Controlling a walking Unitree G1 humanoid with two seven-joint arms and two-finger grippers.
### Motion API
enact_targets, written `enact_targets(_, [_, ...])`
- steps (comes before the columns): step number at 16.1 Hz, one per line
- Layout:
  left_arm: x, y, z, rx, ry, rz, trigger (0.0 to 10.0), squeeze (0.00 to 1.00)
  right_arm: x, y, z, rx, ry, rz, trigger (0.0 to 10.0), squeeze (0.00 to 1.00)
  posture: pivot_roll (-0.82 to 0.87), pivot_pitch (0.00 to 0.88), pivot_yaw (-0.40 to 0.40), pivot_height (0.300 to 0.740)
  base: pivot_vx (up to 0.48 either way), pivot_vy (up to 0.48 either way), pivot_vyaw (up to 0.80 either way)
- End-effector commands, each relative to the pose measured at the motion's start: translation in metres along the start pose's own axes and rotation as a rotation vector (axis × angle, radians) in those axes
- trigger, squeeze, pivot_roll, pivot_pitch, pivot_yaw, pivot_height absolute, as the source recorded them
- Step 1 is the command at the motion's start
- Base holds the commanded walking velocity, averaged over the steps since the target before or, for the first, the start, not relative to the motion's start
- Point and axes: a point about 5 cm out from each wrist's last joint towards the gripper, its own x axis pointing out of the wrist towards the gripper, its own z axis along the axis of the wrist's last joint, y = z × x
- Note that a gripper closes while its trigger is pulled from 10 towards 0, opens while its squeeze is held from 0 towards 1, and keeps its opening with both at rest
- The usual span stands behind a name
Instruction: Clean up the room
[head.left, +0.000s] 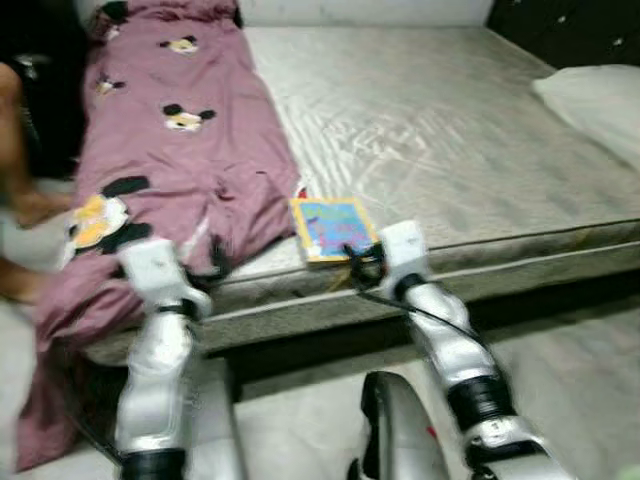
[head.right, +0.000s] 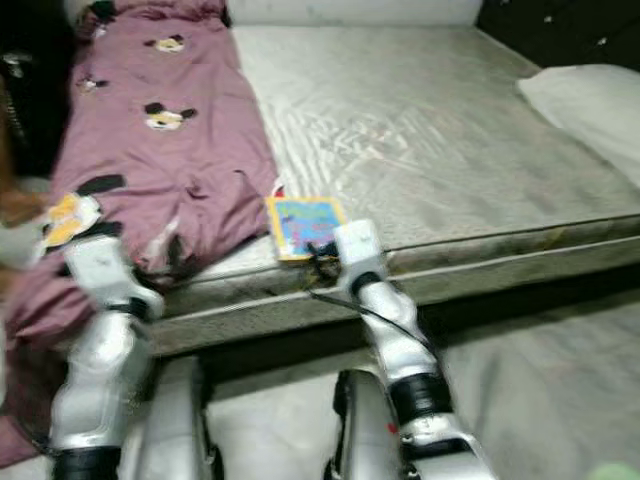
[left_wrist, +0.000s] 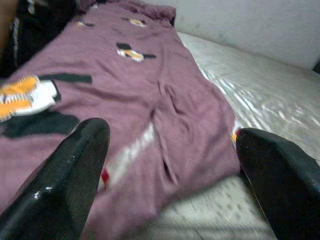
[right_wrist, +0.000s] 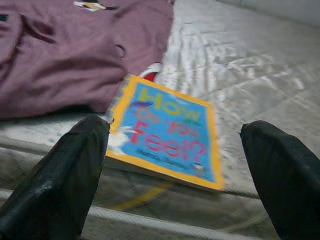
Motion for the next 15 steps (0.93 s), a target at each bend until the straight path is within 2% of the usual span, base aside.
enact_targets(1, [0.002,-0.014,0.004,-0.018,-0.014,-0.041,10.0,0.0,-0.001,-0.011,0.004,-0.012,-0.011,-0.025,10.0,0.0,-0.04,0.0,-0.076,0.548,0.334,0.0,0.0])
enact_targets(7, [0.002,-0.013,0.004,-0.019,-0.012,-0.036,10.0,0.0,-0.001,-0.011,0.004,-0.01,-0.011,-0.029,10.0,0.0,-0.05,0.0,-0.073,0.548,0.355,0.0,0.0])
enact_targets(12, [0.002,-0.009,0.001,-0.004,0.012,0.002,10.0,0.0,-0.001,-0.012,0.004,-0.009,-0.009,-0.027,10.0,0.0,-0.05,0.0,-0.077,0.548,0.0,0.0,0.0])
enact_targets(15, [0.003,0.002,-0.013,-0.038,0.093,0.114,10.0,0.0,-0.008,-0.015,0.004,-0.02,-0.013,-0.045,10.0,0.0,-0.07,0.0,-0.084,0.548,0.0,0.0,0.0])
